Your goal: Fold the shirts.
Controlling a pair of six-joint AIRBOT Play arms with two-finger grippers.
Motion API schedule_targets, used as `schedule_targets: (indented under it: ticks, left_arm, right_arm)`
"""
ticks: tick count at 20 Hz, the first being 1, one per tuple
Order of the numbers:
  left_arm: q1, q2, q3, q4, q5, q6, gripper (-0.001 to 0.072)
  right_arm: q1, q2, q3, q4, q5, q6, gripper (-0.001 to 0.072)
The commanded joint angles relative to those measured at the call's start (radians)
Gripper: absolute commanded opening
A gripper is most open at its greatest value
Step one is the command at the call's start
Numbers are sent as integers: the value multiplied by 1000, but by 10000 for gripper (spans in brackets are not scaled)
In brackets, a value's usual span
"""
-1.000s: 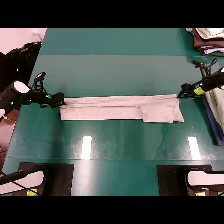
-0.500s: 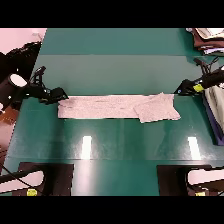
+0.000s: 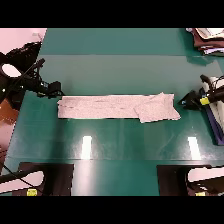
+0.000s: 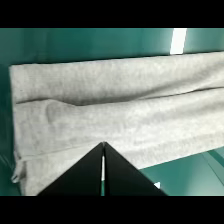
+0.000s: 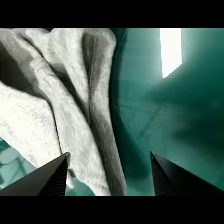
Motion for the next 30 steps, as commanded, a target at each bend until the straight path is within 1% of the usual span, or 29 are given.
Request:
schedule_targets:
  ticks: [1,5,7,9,10,11,12,13,15,16,19,23,24,25,30]
  left_arm:
    - [-53,1,7,-27,-8,-4,25]
    - [-188,0,7,-27,82,-66,24]
    - [-272,-3,7,-27,160,-88,24]
    - [-352,-17,7,-27,237,-94,24]
    - [-386,-31,10,-27,267,-113,24]
    - [-420,-58,25,-28,278,-117,24]
    - [-448,-89,48,-29,274,-118,24]
    - [-480,-126,77,-29,273,-125,24]
    - [-537,-200,139,-30,274,-126,24]
    - [-562,-236,170,-30,272,-133,23]
    - [-624,-344,265,-30,265,-135,23]
    - [-665,-417,322,-34,267,-143,24]
    - [-667,-430,324,-37,268,-148,24]
    - [-667,-443,325,-41,268,-170,24]
    - [-668,-484,325,-114,276,-166,24]
  right_arm:
    - [-10,-53,-78,141,-38,-74,580]
    - [69,-85,-77,177,-43,-98,567]
    - [109,-85,-77,179,-42,-122,447]
    - [132,-85,-77,179,-38,-136,395]
    - [140,-84,-77,180,-35,-137,270]
    - [145,-83,-76,193,-26,-149,180]
    - [146,-81,-74,212,-10,-165,156]
    - [147,-79,-66,237,17,-180,69]
    - [147,-56,-42,263,61,-182,14]
    - [147,-34,-27,272,76,-175,14]
    - [152,74,35,271,97,-56,13]
    - [194,224,156,270,98,65,12]
    - [213,247,192,270,101,84,12]
    - [239,262,228,270,104,103,13]
    - [430,237,377,269,114,138,13]
